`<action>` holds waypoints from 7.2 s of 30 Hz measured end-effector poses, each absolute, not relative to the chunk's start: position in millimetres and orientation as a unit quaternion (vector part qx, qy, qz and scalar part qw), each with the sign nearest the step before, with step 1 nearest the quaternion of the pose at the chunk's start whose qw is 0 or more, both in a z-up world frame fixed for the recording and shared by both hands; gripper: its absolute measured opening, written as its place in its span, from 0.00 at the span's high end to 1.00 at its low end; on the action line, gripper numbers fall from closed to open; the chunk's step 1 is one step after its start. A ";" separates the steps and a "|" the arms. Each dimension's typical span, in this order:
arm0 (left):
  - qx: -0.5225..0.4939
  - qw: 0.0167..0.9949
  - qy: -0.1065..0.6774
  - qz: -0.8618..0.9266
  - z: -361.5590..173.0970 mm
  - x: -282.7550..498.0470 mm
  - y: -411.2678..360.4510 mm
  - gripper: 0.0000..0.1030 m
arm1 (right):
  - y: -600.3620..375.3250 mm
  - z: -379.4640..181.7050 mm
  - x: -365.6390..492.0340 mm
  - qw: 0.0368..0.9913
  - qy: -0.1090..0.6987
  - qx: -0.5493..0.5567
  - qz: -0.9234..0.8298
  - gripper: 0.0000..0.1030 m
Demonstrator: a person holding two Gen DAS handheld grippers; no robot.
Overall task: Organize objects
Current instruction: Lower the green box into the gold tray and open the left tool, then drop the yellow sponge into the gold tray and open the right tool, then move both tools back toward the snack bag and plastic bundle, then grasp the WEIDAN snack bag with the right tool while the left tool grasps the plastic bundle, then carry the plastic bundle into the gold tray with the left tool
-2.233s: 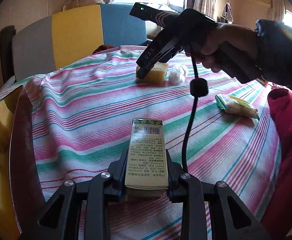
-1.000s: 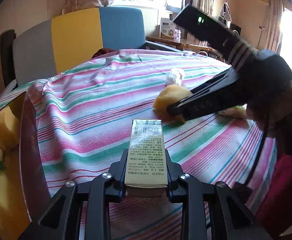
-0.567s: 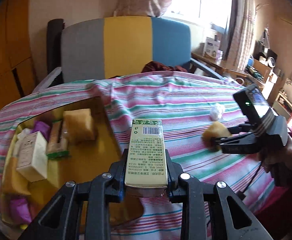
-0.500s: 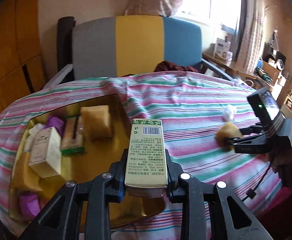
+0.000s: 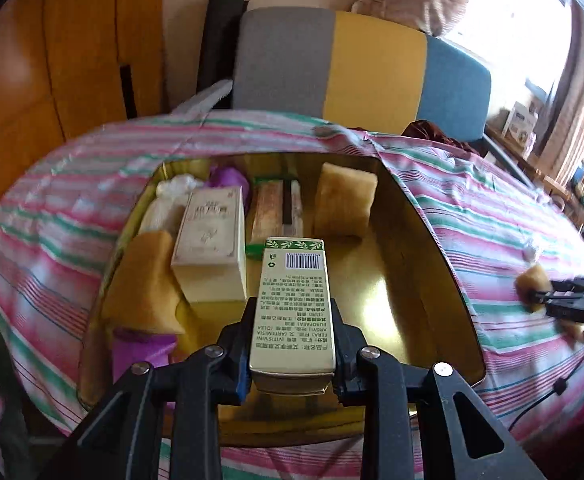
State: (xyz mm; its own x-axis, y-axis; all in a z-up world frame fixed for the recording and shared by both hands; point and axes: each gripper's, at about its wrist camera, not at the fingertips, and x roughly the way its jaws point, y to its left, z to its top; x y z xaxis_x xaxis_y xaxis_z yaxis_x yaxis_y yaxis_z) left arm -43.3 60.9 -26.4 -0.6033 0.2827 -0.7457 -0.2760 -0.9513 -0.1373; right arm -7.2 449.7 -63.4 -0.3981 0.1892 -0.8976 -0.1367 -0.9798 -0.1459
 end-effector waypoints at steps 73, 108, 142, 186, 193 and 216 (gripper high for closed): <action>-0.376 0.040 -0.007 0.926 -25.9 -29.4 -27.3 0.39 | 140.9 -59.7 -67.8 -0.177 -0.099 -0.523 0.828 0.43; -0.351 0.115 0.042 0.928 -3.2 -20.5 33.7 0.29 | 344.1 -4.3 11.9 -0.017 0.029 -0.470 0.882 0.21; -0.366 0.343 0.122 0.857 12.5 -19.8 238.9 0.25 | 562.2 -54.5 67.3 0.161 0.064 -0.620 0.765 0.66; -0.421 0.400 0.166 0.797 -78.3 -28.8 396.5 0.68 | 610.3 -52.2 146.1 0.127 0.309 -0.576 0.746 0.63; -0.406 0.384 0.155 0.815 -78.5 2.1 346.3 0.68 | 590.7 -29.9 101.4 0.135 0.237 -0.583 0.765 0.65; -0.371 0.396 0.114 0.832 -42.5 30.6 299.8 0.69 | 515.4 -66.4 8.7 0.136 0.101 -0.543 0.823 0.63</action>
